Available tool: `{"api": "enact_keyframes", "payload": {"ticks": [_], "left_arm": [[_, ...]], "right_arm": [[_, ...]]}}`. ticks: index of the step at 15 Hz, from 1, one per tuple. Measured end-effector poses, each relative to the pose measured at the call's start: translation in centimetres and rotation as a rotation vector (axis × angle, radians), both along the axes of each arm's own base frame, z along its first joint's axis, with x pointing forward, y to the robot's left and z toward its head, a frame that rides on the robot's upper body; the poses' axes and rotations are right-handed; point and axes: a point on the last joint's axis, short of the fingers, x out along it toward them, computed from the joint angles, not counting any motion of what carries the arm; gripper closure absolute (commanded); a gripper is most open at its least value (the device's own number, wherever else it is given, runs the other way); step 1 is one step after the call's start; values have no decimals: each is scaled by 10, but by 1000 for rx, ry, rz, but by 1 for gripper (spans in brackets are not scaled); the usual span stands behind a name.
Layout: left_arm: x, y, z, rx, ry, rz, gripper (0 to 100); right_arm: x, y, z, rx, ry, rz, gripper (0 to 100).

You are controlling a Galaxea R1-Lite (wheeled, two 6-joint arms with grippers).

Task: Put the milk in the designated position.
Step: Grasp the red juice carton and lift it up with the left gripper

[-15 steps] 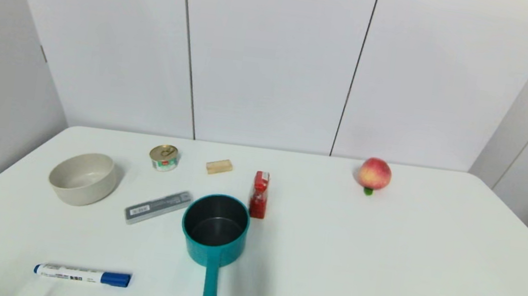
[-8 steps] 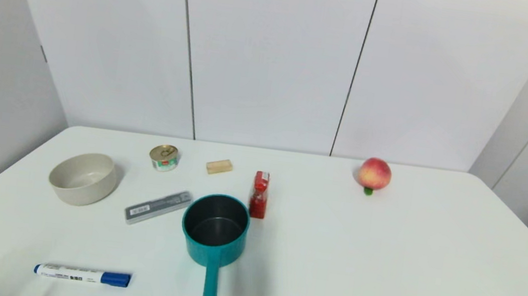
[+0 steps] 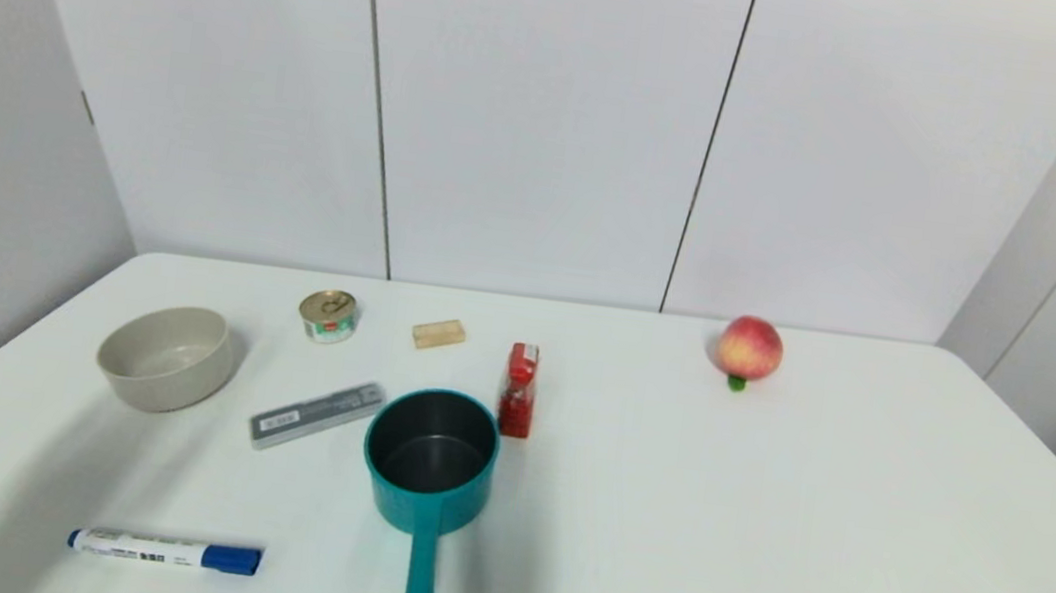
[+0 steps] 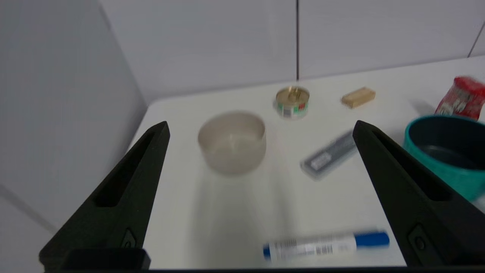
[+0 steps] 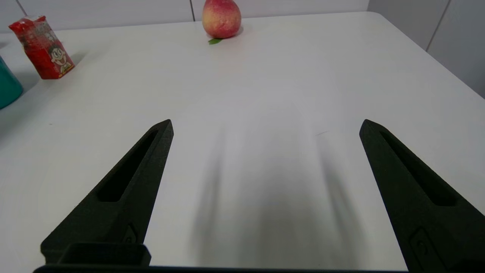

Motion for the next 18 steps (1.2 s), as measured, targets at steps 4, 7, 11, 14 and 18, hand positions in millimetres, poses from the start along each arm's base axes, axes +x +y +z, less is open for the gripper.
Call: {"api": "enact_keyframes", "payload": {"ticks": [4, 7, 11, 14, 18], "left_arm": [[98, -15, 57, 141, 15, -266, 0], [174, -46, 61, 179, 34, -529, 0], [248, -107, 34, 175, 49, -913, 0], [265, -142, 3, 147, 108, -1145, 0], [274, -158, -24, 128, 183, -1215, 0]], "right_arm": [[0, 0, 0, 0, 0, 0, 0], [0, 0, 0, 0, 0, 0, 0], [0, 0, 0, 0, 0, 0, 0], [0, 0, 0, 0, 0, 0, 0], [0, 0, 0, 0, 0, 0, 0]]}}
